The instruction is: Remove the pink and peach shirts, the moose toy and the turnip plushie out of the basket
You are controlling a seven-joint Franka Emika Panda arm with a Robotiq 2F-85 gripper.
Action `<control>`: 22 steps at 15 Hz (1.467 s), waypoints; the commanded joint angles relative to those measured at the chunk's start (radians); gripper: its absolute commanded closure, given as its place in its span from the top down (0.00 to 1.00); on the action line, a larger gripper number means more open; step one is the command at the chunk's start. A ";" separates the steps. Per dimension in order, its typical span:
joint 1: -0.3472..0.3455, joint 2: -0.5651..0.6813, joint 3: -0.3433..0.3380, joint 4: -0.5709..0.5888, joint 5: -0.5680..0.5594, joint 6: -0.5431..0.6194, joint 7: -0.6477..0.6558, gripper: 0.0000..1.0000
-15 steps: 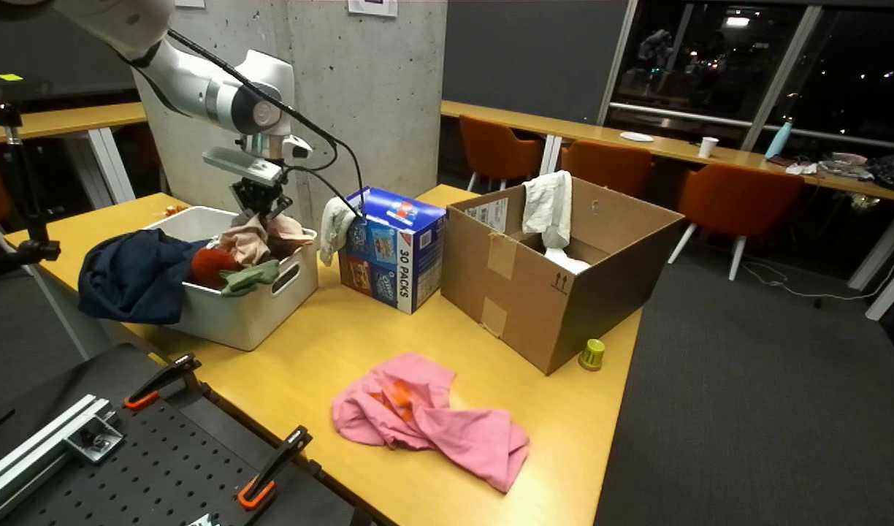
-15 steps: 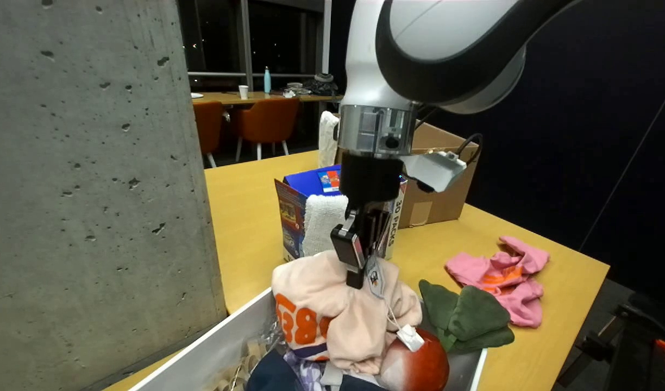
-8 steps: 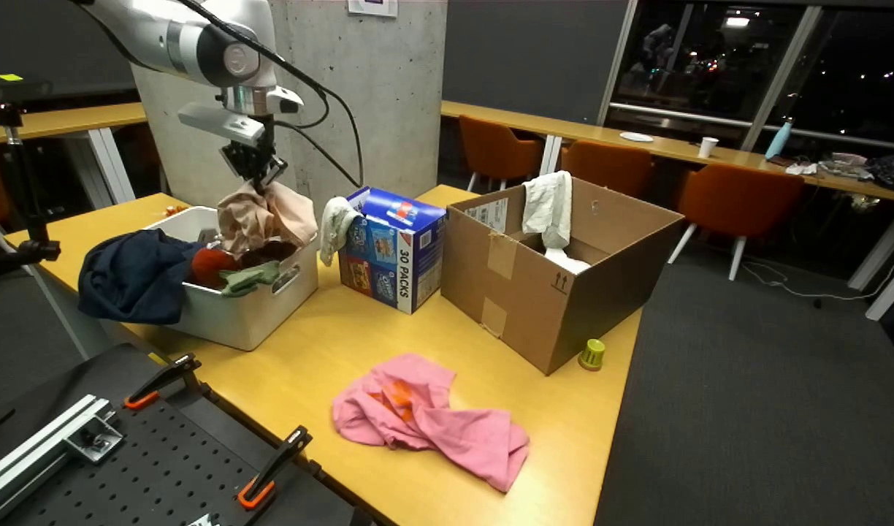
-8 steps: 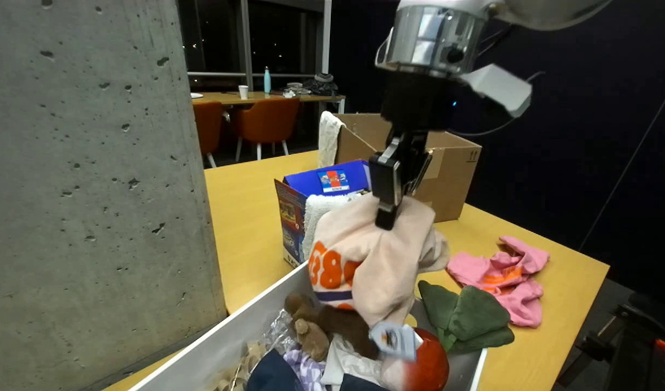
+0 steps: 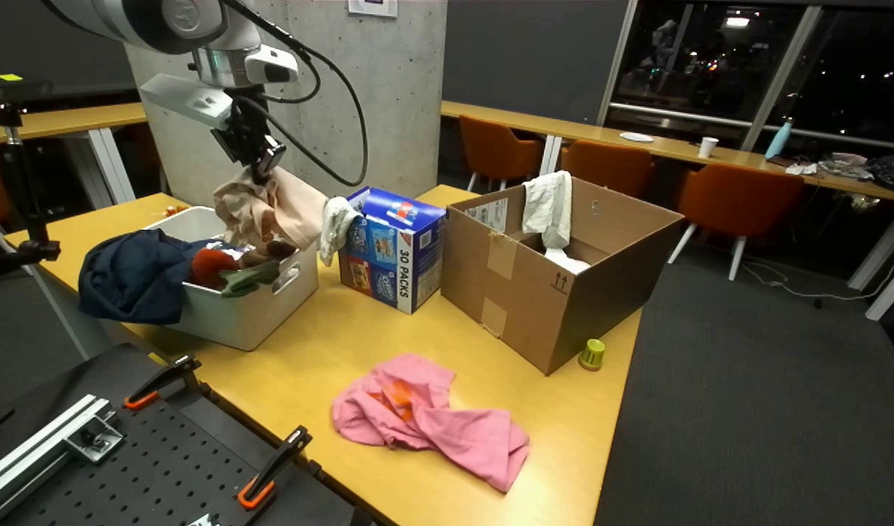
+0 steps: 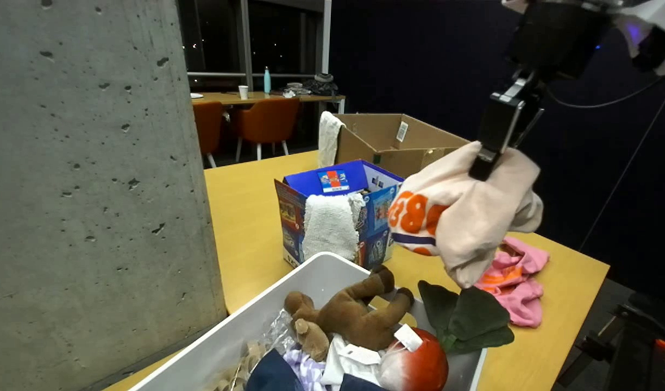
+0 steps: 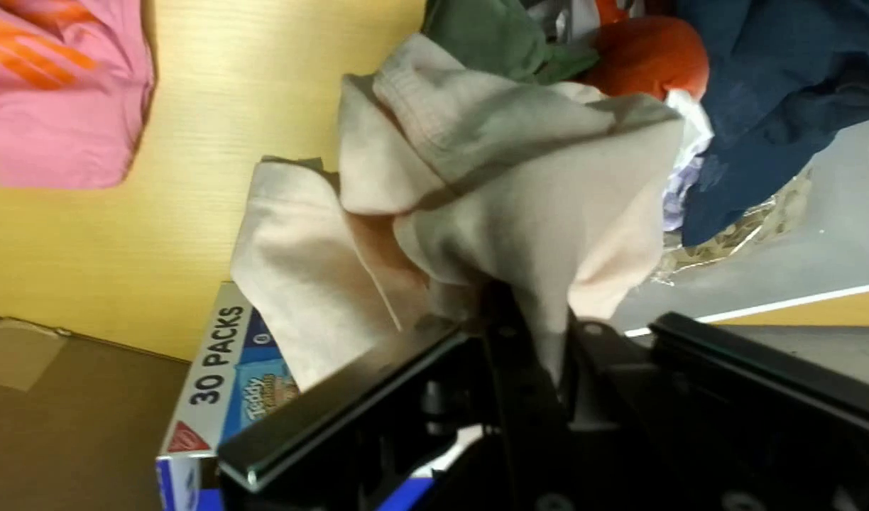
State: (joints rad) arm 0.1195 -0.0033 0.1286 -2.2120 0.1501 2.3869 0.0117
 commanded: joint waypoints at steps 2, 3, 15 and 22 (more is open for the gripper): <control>-0.073 -0.090 -0.087 -0.158 0.060 0.092 -0.099 0.02; -0.092 -0.066 -0.111 -0.152 0.047 0.100 -0.114 0.02; -0.254 0.486 -0.218 0.358 -0.025 0.067 -0.110 0.02; -0.277 0.781 -0.110 0.725 -0.010 0.040 -0.208 0.27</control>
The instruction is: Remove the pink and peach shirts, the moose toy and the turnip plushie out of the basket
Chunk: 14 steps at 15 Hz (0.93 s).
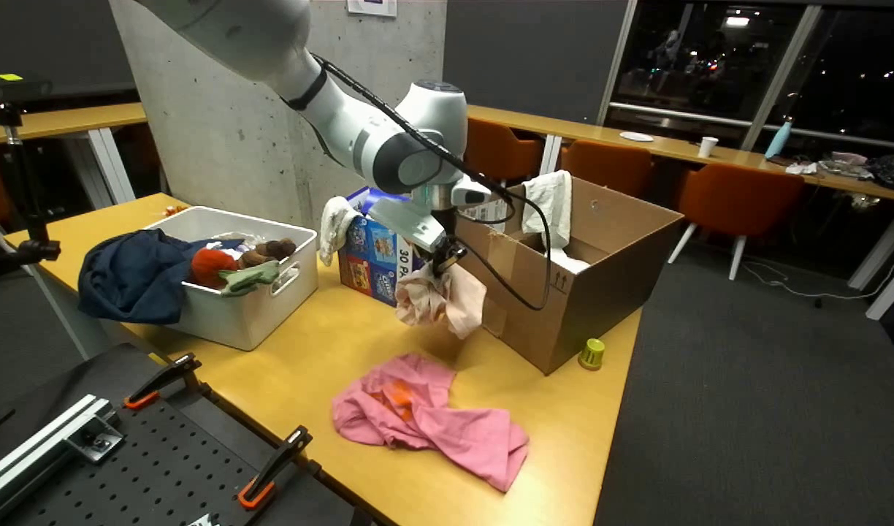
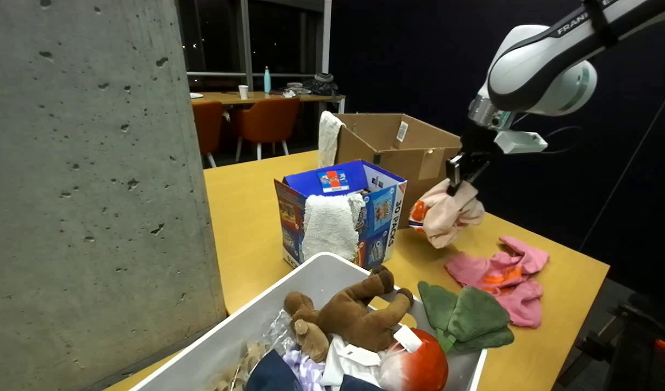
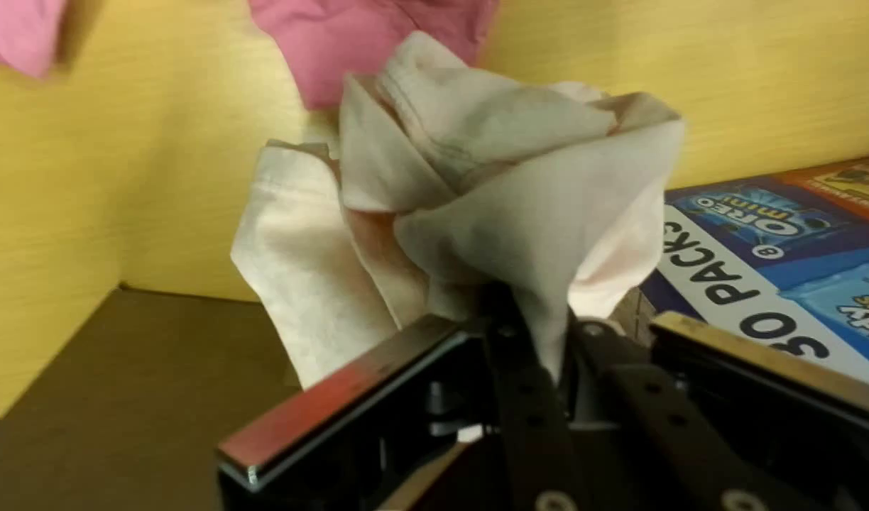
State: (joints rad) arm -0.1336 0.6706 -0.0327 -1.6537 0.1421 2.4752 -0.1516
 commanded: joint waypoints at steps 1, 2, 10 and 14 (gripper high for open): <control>-0.022 0.130 0.062 0.195 -0.003 -0.050 -0.050 0.35; -0.020 0.136 0.074 0.197 -0.002 -0.048 -0.056 0.42; 0.053 -0.086 0.088 -0.157 -0.016 0.086 -0.015 0.99; 0.158 -0.157 0.088 -0.218 -0.062 0.047 0.053 1.00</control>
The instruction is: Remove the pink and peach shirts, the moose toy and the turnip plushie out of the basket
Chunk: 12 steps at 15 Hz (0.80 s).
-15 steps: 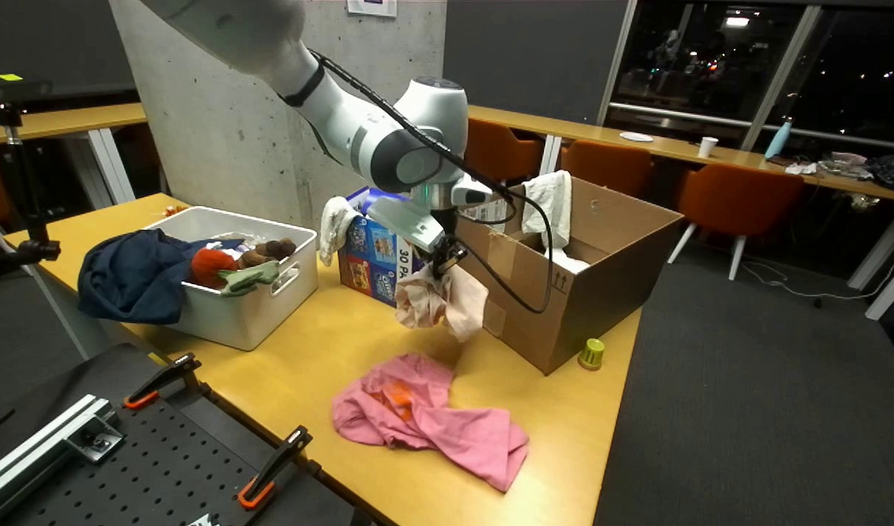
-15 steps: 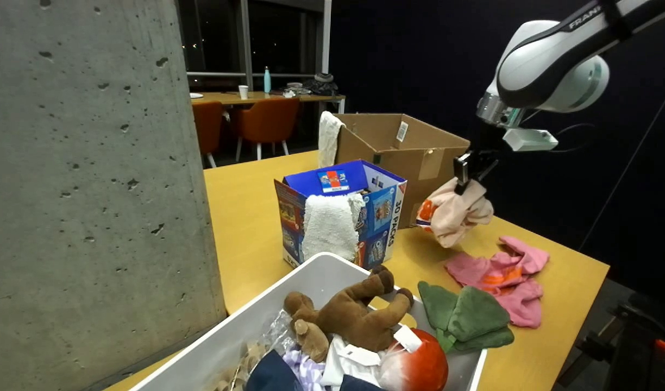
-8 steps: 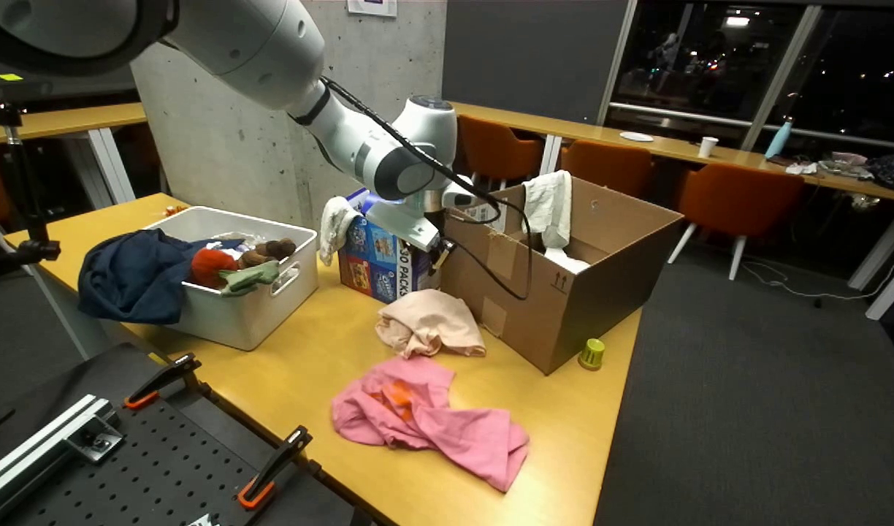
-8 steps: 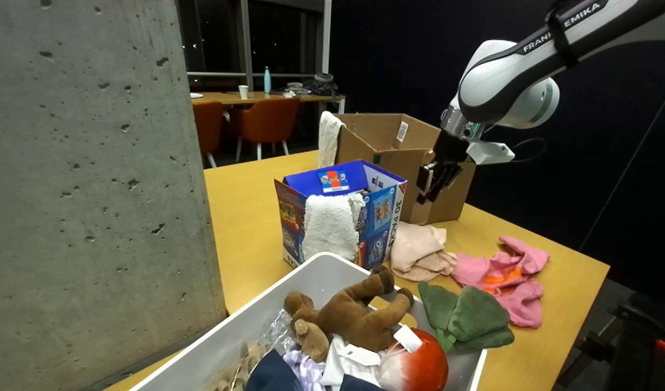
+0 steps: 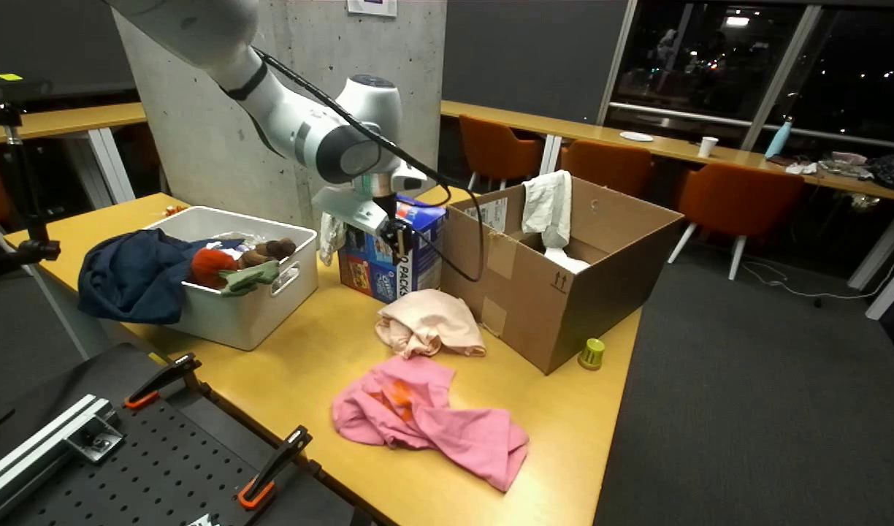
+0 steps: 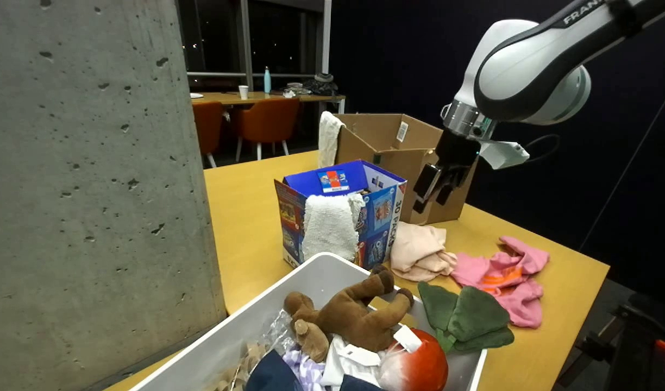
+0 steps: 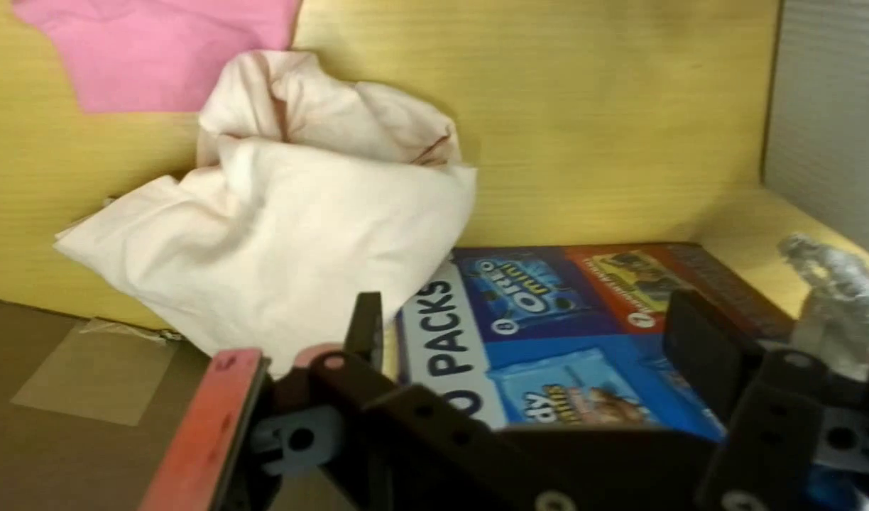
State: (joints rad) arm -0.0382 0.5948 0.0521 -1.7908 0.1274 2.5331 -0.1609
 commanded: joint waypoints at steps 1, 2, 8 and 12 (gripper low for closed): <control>0.093 -0.092 0.003 -0.092 -0.064 -0.017 0.090 1.00; 0.117 -0.099 0.008 -0.104 -0.075 -0.015 0.109 1.00; 0.225 -0.112 0.063 -0.157 -0.093 -0.017 0.143 1.00; 0.266 -0.106 0.098 -0.179 -0.090 -0.012 0.142 1.00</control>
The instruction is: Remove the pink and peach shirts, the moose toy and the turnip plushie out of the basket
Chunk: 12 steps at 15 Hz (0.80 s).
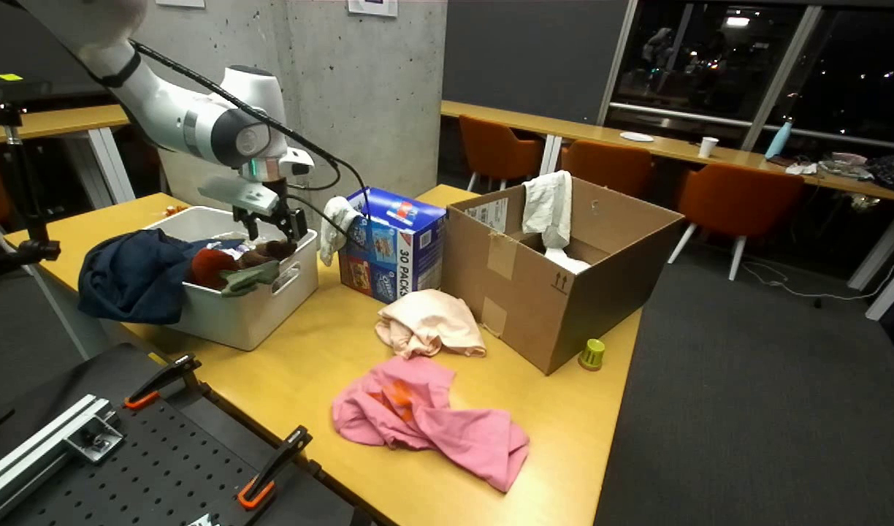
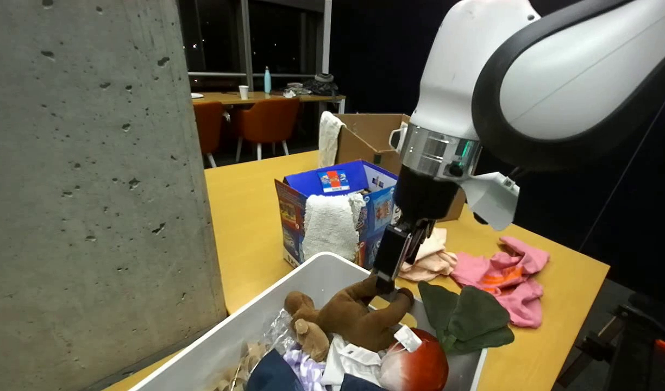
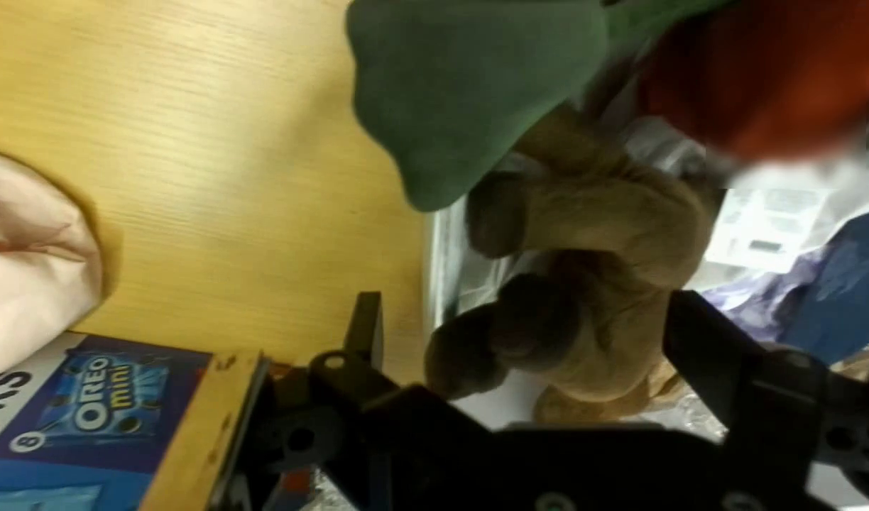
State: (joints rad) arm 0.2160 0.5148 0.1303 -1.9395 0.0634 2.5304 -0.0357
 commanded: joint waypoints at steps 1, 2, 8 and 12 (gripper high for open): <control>0.017 -0.027 0.024 -0.033 -0.026 -0.012 0.015 1.00; 0.017 -0.027 0.028 -0.034 -0.024 -0.013 0.010 1.00; 0.022 -0.016 0.015 0.000 -0.046 -0.039 0.011 1.00; 0.022 0.031 -0.002 0.085 -0.093 -0.104 0.009 1.00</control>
State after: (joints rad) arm 0.2411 0.5143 0.1367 -1.9291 0.0105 2.4976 -0.0343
